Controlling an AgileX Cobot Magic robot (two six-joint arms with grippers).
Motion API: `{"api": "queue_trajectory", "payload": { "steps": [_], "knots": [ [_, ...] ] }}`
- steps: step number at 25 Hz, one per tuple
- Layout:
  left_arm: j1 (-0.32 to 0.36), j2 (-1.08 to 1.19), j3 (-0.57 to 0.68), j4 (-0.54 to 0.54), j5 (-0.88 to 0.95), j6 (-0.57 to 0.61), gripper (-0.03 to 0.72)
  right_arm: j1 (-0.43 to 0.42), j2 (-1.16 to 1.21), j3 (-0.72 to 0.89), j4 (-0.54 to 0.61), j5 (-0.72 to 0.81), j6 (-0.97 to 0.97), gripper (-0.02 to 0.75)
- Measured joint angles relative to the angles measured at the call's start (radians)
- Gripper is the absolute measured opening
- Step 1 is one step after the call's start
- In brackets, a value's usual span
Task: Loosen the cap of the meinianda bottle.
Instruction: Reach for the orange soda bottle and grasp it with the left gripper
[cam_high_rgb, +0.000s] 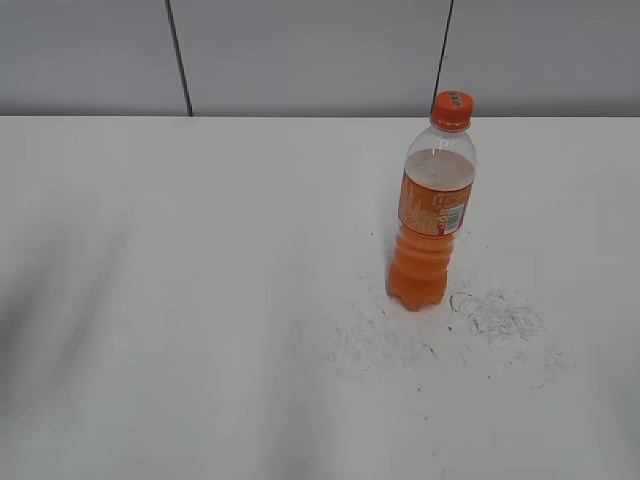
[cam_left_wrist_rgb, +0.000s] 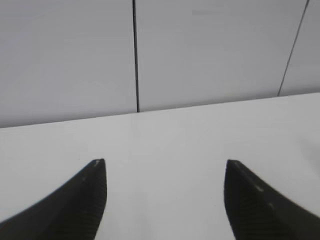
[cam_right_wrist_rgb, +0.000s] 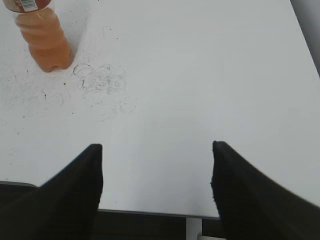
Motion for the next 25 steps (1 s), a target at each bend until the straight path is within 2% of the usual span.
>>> {"api": "queue_trajectory", "payload": {
  "steps": [7,10,16,19,25],
  "knots": [
    [-0.055,0.316,0.001,-0.002,-0.201,0.0,0.564,0.0,0.0,0.0,0.0,0.0,0.0,0.504],
    [-0.069,0.439,0.001,0.051,-0.316,-0.018,0.564,0.0,0.0,0.0,0.0,0.0,0.0,0.504],
    [-0.073,0.654,-0.024,0.386,-0.502,-0.286,0.564,0.0,0.0,0.0,0.0,0.0,0.0,0.504],
    [-0.073,0.759,-0.067,0.539,-0.606,-0.351,0.564,0.0,0.0,0.0,0.0,0.0,0.0,0.504],
    [-0.073,0.978,-0.238,0.812,-0.675,-0.451,0.564,0.0,0.0,0.0,0.0,0.0,0.0,0.504]
  ]
}}
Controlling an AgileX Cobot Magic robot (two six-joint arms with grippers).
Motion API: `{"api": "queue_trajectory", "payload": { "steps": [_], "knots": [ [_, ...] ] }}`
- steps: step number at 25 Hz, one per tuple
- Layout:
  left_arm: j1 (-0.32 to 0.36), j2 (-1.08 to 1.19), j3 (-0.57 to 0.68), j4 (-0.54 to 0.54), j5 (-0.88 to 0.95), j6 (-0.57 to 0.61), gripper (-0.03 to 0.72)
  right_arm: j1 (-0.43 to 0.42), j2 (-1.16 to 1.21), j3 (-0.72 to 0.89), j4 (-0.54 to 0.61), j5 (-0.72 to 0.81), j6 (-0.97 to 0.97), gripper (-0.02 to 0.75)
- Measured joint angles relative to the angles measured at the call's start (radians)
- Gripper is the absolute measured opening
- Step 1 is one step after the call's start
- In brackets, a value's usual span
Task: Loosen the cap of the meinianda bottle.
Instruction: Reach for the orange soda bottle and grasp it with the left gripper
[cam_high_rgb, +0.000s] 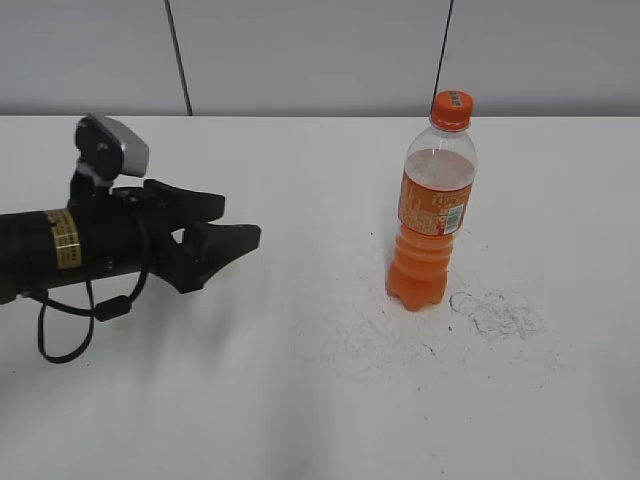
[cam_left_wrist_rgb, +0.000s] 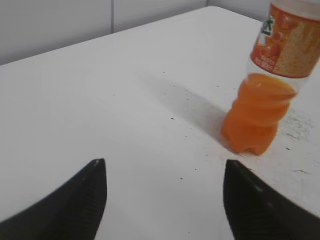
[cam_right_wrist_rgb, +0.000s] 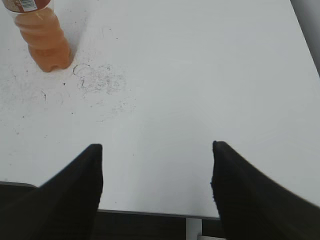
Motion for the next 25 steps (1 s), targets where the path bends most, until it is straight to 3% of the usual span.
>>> {"api": "queue_trajectory", "payload": {
  "steps": [13,18,25],
  "knots": [
    [-0.01,0.37,-0.429,0.456,-0.228,-0.283,0.564,0.0,0.0,0.0,0.0,0.0,0.0,0.504],
    [-0.067,0.461,-0.561,0.534,-0.241,-0.307,0.564,0.0,0.0,0.0,0.0,0.0,0.0,0.504],
    [-0.149,0.557,-0.68,0.544,-0.218,-0.316,0.591,0.0,0.0,0.0,0.0,0.0,0.0,0.504]
  ]
}}
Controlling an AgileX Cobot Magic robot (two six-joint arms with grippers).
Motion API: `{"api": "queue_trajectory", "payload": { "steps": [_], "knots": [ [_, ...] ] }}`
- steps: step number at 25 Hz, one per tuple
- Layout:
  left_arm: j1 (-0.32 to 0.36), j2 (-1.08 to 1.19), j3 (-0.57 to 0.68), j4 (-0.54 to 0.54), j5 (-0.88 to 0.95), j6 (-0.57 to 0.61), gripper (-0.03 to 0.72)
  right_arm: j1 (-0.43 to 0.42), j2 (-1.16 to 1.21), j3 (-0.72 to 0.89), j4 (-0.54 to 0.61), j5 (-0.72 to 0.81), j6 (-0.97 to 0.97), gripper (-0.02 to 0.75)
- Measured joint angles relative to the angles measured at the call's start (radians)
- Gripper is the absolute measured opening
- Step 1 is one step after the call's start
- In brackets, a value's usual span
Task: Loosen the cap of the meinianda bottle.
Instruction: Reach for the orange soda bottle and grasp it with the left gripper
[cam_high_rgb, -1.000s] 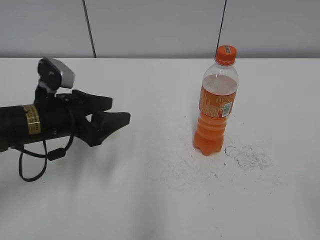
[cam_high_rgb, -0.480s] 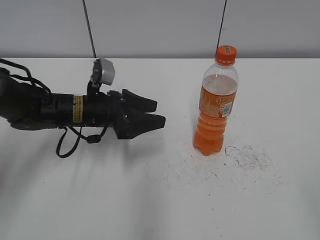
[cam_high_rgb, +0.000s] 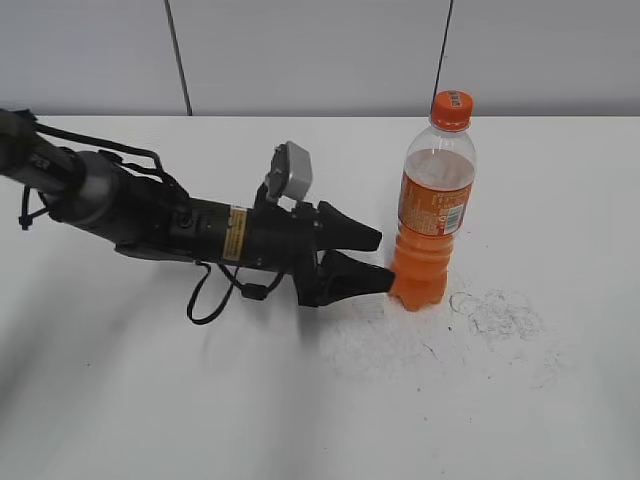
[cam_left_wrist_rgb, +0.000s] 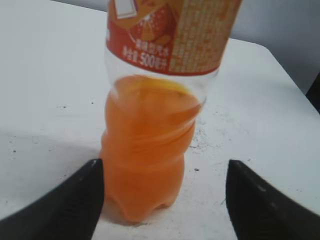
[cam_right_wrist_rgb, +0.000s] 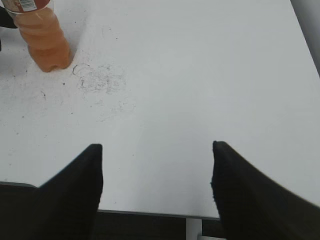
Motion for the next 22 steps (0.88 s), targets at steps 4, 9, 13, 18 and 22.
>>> {"api": "queue_trajectory", "payload": {
  "steps": [4,9,13,18,22],
  "knots": [
    [-0.036,0.045,-0.057,0.0,0.041,-0.001,0.619,0.0,0.0,0.0,0.0,0.0,0.0,0.504],
    [-0.06,0.097,-0.117,-0.022,0.052,-0.002,0.624,0.0,0.0,0.0,0.0,0.0,0.0,0.504],
    [-0.071,0.134,-0.164,-0.032,0.057,-0.003,0.624,0.0,0.0,0.0,0.0,0.0,0.0,0.504],
    [-0.092,0.166,-0.214,-0.046,0.06,-0.003,0.624,0.0,0.0,0.0,0.0,0.0,0.0,0.504],
    [-0.111,0.168,-0.241,-0.058,0.069,-0.004,0.624,0.0,0.0,0.0,0.0,0.0,0.0,0.504]
  ]
}}
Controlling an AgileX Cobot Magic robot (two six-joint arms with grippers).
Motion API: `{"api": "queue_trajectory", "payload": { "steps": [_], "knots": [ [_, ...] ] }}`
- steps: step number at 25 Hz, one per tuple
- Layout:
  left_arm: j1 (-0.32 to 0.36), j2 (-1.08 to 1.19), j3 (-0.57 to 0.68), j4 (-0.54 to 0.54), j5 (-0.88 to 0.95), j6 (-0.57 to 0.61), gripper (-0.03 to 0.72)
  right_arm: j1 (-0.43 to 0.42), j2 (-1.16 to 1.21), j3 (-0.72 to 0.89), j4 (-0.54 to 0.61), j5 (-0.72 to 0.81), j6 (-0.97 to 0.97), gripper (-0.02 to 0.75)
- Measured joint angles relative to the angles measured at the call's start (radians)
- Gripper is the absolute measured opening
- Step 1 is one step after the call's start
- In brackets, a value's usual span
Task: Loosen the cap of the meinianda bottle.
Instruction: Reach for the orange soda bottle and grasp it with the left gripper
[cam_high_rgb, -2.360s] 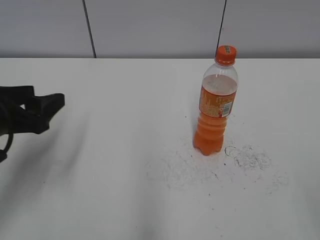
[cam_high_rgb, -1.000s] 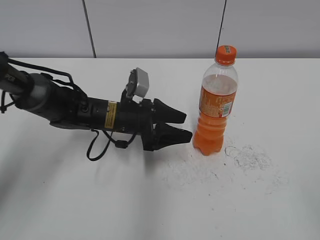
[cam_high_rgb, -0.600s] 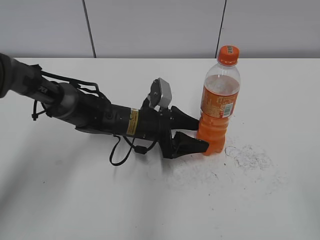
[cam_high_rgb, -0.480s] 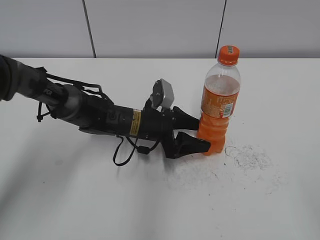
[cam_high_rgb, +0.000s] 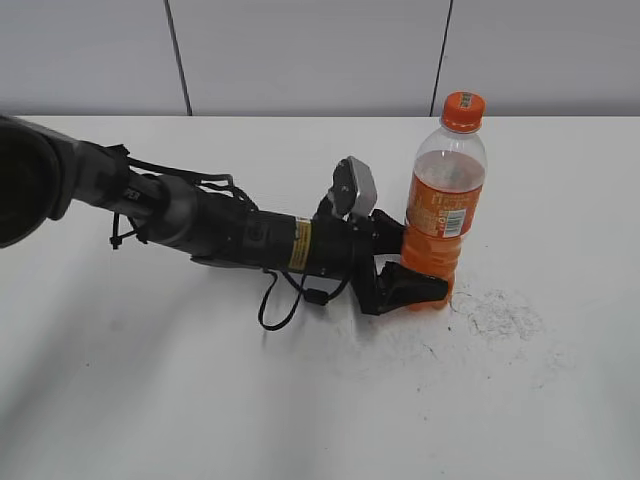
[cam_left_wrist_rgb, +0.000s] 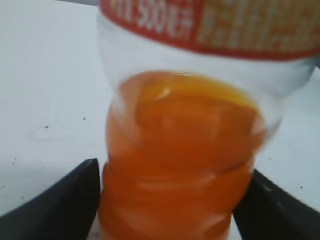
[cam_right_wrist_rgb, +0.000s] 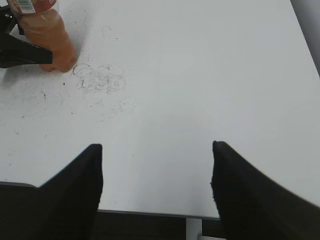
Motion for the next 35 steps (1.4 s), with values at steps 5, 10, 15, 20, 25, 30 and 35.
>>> {"api": "queue_trajectory", "payload": {
  "steps": [5,10,15,20,25,30,35],
  "knots": [
    [-0.013,0.011,-0.019,-0.014,0.014,0.0,0.624,0.0,0.0,0.0,0.0,0.0,0.0,0.504],
    [-0.018,0.025,-0.02,-0.018,0.027,0.0,0.617,0.0,0.0,0.0,0.0,0.0,0.0,0.504],
    [-0.018,0.028,-0.021,-0.023,0.024,0.0,0.567,0.0,0.0,0.0,0.0,0.0,0.0,0.504],
    [-0.018,0.028,-0.021,-0.025,0.023,0.0,0.567,0.0,0.0,0.0,0.0,0.0,0.0,0.504],
    [-0.018,0.029,-0.021,-0.025,0.02,0.0,0.566,0.0,0.0,0.0,0.0,0.0,0.0,0.504],
    [-0.018,0.029,-0.021,-0.025,0.02,0.0,0.566,0.0,0.0,0.0,0.0,0.0,0.0,0.504],
    [-0.018,0.029,-0.022,-0.025,0.019,0.0,0.566,0.0,0.0,-0.001,0.006,-0.003,0.012,0.504]
  ]
}}
